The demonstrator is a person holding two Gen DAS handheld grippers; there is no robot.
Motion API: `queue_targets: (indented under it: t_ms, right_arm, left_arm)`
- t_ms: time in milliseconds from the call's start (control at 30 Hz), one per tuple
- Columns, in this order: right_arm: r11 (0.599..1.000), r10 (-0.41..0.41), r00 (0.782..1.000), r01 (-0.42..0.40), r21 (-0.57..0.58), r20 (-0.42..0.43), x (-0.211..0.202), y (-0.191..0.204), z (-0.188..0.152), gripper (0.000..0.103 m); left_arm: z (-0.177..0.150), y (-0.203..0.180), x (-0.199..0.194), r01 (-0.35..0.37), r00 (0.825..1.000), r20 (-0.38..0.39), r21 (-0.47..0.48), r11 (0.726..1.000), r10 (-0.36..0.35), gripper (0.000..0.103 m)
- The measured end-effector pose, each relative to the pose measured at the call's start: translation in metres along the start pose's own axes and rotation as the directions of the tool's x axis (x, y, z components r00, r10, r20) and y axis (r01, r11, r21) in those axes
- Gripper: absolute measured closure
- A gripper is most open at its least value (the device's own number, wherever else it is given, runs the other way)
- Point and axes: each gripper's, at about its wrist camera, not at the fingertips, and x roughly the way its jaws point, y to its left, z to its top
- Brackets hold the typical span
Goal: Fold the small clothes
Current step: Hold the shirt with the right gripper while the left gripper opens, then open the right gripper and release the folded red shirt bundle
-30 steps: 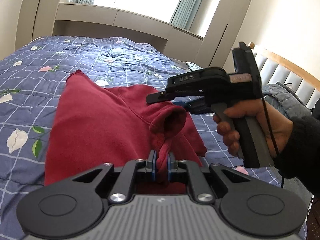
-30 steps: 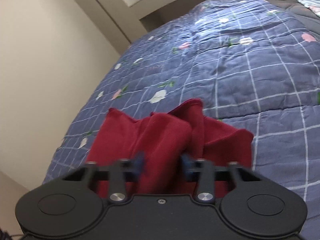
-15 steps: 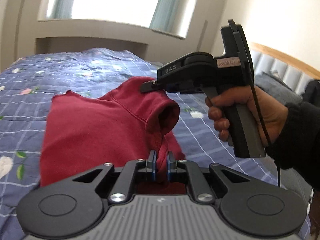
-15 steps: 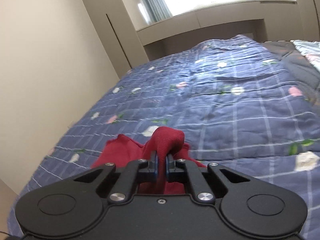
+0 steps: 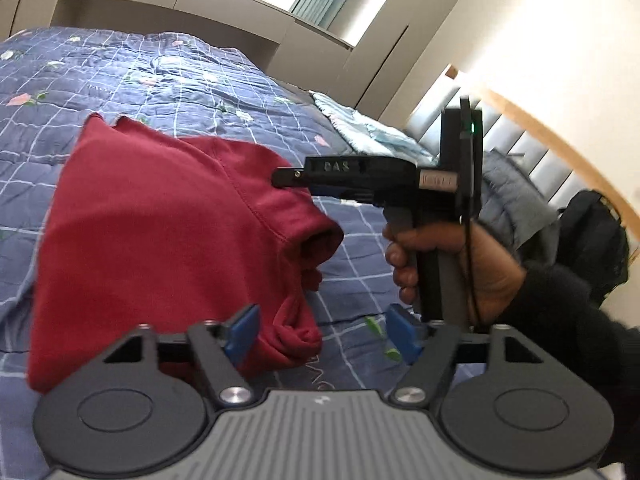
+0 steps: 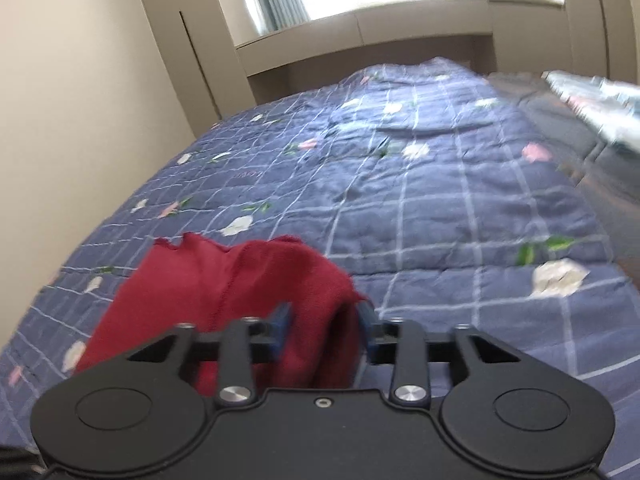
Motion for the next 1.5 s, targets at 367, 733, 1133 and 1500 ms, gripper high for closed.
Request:
queue_targets:
  t_ms: [367,733,1133,1500]
  right_arm:
    - [0.949,-0.126,0.984,0.156,-0.275,0.122,0.022,0.051,0.005,0.001]
    - [0.923,-0.236,0.959,0.272,-0.274,0.156,0.064,0.038,0.006,0.001]
    - [0.959,-0.158,0.962,0.203,-0.196,0.224,0.011,0.021,-0.018,0.001]
    - [0.93,-0.199,0.962,0.245,-0.273,0.185,-0.031,0.034,-0.069,0.001]
  left_arm:
    - [0.066,0.076,-0.015,-0.448,0.87,0.176,-0.106,0.888,0.46,0.0]
    - [0.098,0.171,0.066,-0.573,0.815,-0.026,-0.172,0.801,0.578,0.0]
    - [0.084,0.135,0.031,-0.618,0.776,0.092,-0.091,0.781,0.625,0.0]
    - [0.022,0.11,-0.015,-0.569,0.817,0.076,-0.065,0.82,0.572,0.001]
